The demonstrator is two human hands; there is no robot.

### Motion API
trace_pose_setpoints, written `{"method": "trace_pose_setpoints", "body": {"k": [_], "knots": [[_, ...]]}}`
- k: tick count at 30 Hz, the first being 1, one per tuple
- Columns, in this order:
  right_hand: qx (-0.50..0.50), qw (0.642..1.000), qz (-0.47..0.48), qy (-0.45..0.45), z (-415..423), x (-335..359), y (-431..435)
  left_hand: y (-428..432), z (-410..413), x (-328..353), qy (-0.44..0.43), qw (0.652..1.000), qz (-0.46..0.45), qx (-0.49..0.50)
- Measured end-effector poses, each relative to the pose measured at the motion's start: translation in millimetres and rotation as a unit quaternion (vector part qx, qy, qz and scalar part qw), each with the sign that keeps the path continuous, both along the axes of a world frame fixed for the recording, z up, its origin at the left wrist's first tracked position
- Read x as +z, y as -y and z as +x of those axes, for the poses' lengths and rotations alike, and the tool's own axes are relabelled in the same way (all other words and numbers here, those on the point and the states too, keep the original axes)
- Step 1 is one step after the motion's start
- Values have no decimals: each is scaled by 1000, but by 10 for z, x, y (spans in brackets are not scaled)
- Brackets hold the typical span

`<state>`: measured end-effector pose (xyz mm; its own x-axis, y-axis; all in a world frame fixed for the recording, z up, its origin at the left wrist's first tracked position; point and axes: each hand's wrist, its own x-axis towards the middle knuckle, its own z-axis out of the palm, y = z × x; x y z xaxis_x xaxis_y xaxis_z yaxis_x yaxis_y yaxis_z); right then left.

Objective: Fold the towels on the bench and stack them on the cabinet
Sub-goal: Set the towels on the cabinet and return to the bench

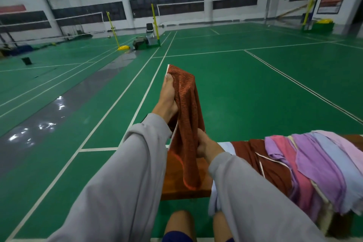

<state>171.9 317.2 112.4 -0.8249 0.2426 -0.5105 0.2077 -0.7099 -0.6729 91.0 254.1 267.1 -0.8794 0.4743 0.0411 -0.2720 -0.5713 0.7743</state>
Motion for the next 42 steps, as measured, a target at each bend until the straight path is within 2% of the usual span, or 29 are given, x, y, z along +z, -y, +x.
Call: {"method": "trace_pose_setpoints", "body": {"k": [3, 6, 9, 11, 12, 14, 17, 19, 22, 24, 26, 29, 30, 31, 34, 35, 37, 39, 41, 42], "knots": [[-10, 993, -34, -108, -74, 120, 20, -35, 34, 17, -6, 1000, -14, -8], [-24, 984, -87, -153, -135, 195, -59, 2, -59, 17, -13, 999, -33, -6], [-36, 982, -83, -165, -118, 366, -203, 124, -274, -17, -3, 999, -38, 10], [-59, 983, -38, -168, -95, 531, -343, 252, -408, -64, -1, 998, -49, 29], [-78, 982, -12, -170, -104, 613, -439, 317, -463, -90, -3, 995, -83, 46], [-97, 985, 45, -139, -132, 746, -679, 441, -606, -166, -20, 975, -199, 97], [-80, 985, 148, -47, -126, 883, -1003, 570, -820, -269, -36, 925, -337, 170], [-86, 975, 203, -9, -119, 950, -1174, 616, -885, -291, -29, 904, -375, 202], [-134, 959, 249, -8, -138, 967, -1362, 642, -895, -299, -30, 884, -402, 238], [-118, 946, 301, 30, -95, 979, -1388, 670, -875, -311, -36, 860, -436, 262], [-109, 959, 261, 11, -54, 1029, -1423, 707, -862, -332, -25, 851, -452, 265], [-220, 965, 99, -102, -39, 1120, -1451, 755, -858, -373, 3, 866, -427, 260], [-234, 961, 84, -118, -42, 1076, -1446, 774, -860, -394, 19, 876, -408, 256], [-200, 970, 94, -98, -56, 1005, -1422, 775, -879, -429, 38, 891, -379, 247], [-11, 990, 107, 87, 93, 763, -1158, 706, -784, -460, 76, 941, -266, 196], [19, 988, 91, 120, 121, 712, -1100, 661, -741, -449, 69, 952, -241, 178], [-11, 987, 93, 129, 147, 741, -1026, 587, -611, -392, 17, 970, -204, 129], [-127, 983, 126, 33, 81, 832, -1091, 578, -496, -329, -42, 978, -188, 83], [-230, 966, 65, -100, 33, 946, -1136, 620, -490, -302, -54, 980, -180, 65], [-258, 957, 49, -121, 62, 993, -1116, 653, -492, -282, -52, 981, -177, 63]]}}
